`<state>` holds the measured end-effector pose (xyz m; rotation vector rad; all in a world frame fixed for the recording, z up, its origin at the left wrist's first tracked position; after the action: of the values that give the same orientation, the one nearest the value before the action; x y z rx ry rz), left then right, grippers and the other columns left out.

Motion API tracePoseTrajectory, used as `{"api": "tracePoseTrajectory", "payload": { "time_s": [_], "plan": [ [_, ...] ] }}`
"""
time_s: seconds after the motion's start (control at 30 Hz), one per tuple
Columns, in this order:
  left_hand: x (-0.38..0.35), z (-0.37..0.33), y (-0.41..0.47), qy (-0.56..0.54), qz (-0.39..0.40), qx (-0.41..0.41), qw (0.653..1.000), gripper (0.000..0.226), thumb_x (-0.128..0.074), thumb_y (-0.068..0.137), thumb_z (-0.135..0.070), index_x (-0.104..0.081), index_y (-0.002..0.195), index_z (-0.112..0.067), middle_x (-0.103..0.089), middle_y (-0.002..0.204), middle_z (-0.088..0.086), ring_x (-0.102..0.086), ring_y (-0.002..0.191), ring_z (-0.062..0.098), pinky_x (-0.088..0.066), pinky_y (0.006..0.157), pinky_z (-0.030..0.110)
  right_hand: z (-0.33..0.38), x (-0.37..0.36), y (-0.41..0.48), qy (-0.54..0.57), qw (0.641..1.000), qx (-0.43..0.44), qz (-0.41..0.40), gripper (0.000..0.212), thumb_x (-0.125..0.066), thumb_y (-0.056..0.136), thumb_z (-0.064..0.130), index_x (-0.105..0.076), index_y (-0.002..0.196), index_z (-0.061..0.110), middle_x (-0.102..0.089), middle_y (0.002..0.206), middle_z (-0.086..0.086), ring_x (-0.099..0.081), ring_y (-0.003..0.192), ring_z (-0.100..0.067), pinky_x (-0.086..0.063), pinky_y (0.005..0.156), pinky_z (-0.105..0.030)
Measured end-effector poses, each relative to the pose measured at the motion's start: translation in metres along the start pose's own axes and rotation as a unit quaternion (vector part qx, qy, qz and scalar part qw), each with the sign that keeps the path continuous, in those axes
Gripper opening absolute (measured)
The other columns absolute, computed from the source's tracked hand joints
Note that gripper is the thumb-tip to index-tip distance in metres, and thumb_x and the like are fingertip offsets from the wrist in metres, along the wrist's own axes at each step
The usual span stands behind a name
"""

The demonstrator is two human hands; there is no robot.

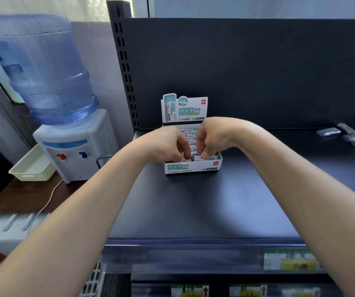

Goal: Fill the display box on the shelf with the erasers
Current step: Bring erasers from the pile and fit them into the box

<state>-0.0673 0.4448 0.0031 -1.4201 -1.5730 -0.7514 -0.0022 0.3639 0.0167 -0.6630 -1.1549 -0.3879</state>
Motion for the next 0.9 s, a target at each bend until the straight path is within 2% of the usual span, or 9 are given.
{"api": "tracePoseTrajectory", "payload": {
  "time_s": [0.1, 0.2, 0.3, 0.43, 0.6, 0.7, 0.77, 0.83, 0.9],
  "plan": [
    [0.002, -0.001, -0.003, -0.01, -0.026, 0.015, 0.999, 0.015, -0.067, 0.078, -0.004, -0.07, 0.077, -0.019, -0.061, 0.072, -0.006, -0.052, 0.062, 0.004, -0.041, 0.055, 0.015, -0.002, 0.001, 0.003, 0.01, 1.0, -0.001, -0.012, 0.003, -0.072, 0.08, 0.01, -0.07, 0.081, 0.011, -0.065, 0.072, -0.001, -0.06, 0.072, -0.018, -0.054, 0.071, -0.028],
    [0.01, -0.003, -0.005, -0.046, -0.099, 0.034, 0.993, 0.017, -0.066, 0.079, -0.003, -0.066, 0.072, -0.019, -0.059, 0.066, -0.01, -0.053, 0.061, 0.003, -0.043, 0.055, 0.016, -0.006, 0.003, 0.003, 0.039, 0.999, 0.008, -0.031, 0.004, -0.073, 0.078, 0.008, -0.069, 0.078, 0.011, -0.066, 0.074, -0.001, -0.064, 0.074, -0.018, -0.057, 0.079, -0.033],
    [0.017, -0.019, -0.004, -0.067, -0.16, 0.02, 0.985, 0.014, -0.065, 0.082, -0.004, -0.067, 0.076, -0.017, -0.059, 0.066, -0.011, -0.052, 0.061, 0.0, -0.041, 0.058, 0.014, -0.024, 0.013, -0.004, 0.062, 0.992, 0.024, -0.104, 0.017, -0.068, 0.077, 0.004, -0.065, 0.071, 0.018, -0.06, 0.072, 0.004, -0.06, 0.076, -0.016, -0.051, 0.068, -0.027],
    [0.007, -0.069, 0.011, -0.083, -0.181, -0.028, 0.98, 0.008, -0.065, 0.083, -0.007, -0.068, 0.08, -0.014, -0.058, 0.067, -0.01, -0.05, 0.06, 0.0, -0.04, 0.06, 0.017, -0.085, 0.035, -0.029, 0.087, 0.984, -0.002, -0.158, 0.014, -0.065, 0.079, 0.005, -0.07, 0.081, 0.018, -0.058, 0.062, 0.005, -0.055, 0.059, -0.01, -0.043, 0.052, -0.019],
    [-0.041, -0.167, 0.046, -0.087, -0.103, -0.104, 0.985, 0.006, -0.065, 0.082, -0.014, -0.07, 0.083, -0.015, -0.061, 0.069, -0.009, -0.052, 0.06, 0.002, -0.04, 0.056, 0.016, -0.214, 0.057, -0.081, 0.13, 0.964, -0.113, -0.204, 0.016, -0.063, 0.078, 0.004, -0.069, 0.071, 0.017, -0.065, 0.065, -0.002, -0.058, 0.053, -0.015, -0.048, 0.061, -0.023],
    [-0.081, -0.229, 0.065, -0.068, -0.033, -0.145, 0.986, 0.007, -0.066, 0.081, -0.014, -0.071, 0.085, -0.015, -0.066, 0.079, -0.003, -0.056, 0.068, 0.008, -0.043, 0.06, 0.017, -0.285, 0.061, -0.122, 0.151, 0.943, -0.182, -0.234, 0.014, -0.063, 0.077, 0.003, -0.071, 0.072, 0.013, -0.06, 0.048, 0.006, -0.055, 0.048, -0.015, -0.044, 0.05, -0.018],
    [-0.105, -0.263, 0.077, -0.045, 0.005, -0.164, 0.985, 0.008, -0.068, 0.08, -0.014, -0.071, 0.088, -0.013, -0.062, 0.073, -0.005, -0.053, 0.064, 0.007, -0.039, 0.056, 0.014, -0.32, 0.058, -0.146, 0.146, 0.936, -0.219, -0.234, 0.014, -0.064, 0.077, 0.005, -0.07, 0.069, 0.015, -0.056, 0.049, 0.003, -0.051, 0.045, -0.014, -0.039, 0.042, -0.015],
    [-0.126, -0.288, 0.087, -0.013, 0.047, -0.17, 0.984, 0.011, -0.072, 0.077, -0.016, -0.07, 0.088, -0.013, -0.054, 0.063, -0.011, -0.048, 0.056, 0.002, -0.035, 0.049, 0.012, -0.348, 0.053, -0.163, 0.146, 0.934, -0.24, -0.22, 0.015, -0.064, 0.078, 0.006, -0.07, 0.068, 0.016, -0.057, 0.054, -0.001, -0.053, 0.048, -0.015, -0.042, 0.047, -0.017],
    [-0.143, -0.303, 0.096, 0.023, 0.071, -0.162, 0.984, 0.011, -0.072, 0.076, -0.019, -0.07, 0.086, -0.014, -0.055, 0.062, -0.01, -0.048, 0.056, 0.002, -0.036, 0.05, 0.016, -0.372, 0.048, -0.175, 0.153, 0.932, -0.252, -0.211, 0.019, -0.063, 0.079, 0.004, -0.068, 0.065, 0.015, -0.059, 0.056, -0.003, -0.057, 0.052, -0.017, -0.048, 0.056, -0.022]
  ]
}}
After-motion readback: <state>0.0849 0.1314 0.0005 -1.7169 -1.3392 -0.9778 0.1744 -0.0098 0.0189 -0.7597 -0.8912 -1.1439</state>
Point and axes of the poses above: each hand's wrist, its own y-axis towards the middle knuckle, its own x-axis out of the back of the hand, z = x × y, the point moved 6 cm from there along y, towards the middle knuckle
